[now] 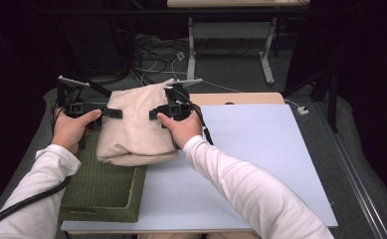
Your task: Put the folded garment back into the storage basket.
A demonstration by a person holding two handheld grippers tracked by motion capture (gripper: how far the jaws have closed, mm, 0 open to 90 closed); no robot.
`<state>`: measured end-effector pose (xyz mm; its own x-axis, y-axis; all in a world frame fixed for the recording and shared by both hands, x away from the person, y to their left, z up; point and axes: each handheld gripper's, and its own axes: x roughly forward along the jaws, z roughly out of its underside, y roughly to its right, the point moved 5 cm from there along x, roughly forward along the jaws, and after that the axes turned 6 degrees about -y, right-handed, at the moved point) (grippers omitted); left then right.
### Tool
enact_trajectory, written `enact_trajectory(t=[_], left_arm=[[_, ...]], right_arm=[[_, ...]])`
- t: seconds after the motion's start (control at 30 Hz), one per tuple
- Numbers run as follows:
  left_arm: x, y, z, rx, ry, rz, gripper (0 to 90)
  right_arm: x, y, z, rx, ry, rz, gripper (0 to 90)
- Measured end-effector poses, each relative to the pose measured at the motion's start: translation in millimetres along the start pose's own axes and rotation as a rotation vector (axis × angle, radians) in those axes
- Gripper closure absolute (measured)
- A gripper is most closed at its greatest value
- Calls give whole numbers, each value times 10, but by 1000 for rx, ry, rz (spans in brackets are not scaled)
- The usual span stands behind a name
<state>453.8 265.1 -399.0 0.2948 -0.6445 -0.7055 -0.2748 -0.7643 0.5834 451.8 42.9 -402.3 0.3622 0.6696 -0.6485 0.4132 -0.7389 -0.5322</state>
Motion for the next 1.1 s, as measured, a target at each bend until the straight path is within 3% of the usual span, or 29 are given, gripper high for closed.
enact_trajectory(t=[0.67, 1.1], left_arm=[[-270, -262, 53, -24, 3, -7, 591], [-376, -430, 80, -34, 0, -24, 591]], right_arm=[[236, -309, 7, -3, -3, -13, 638], [408, -435, 14, -4, -7, -13, 637]])
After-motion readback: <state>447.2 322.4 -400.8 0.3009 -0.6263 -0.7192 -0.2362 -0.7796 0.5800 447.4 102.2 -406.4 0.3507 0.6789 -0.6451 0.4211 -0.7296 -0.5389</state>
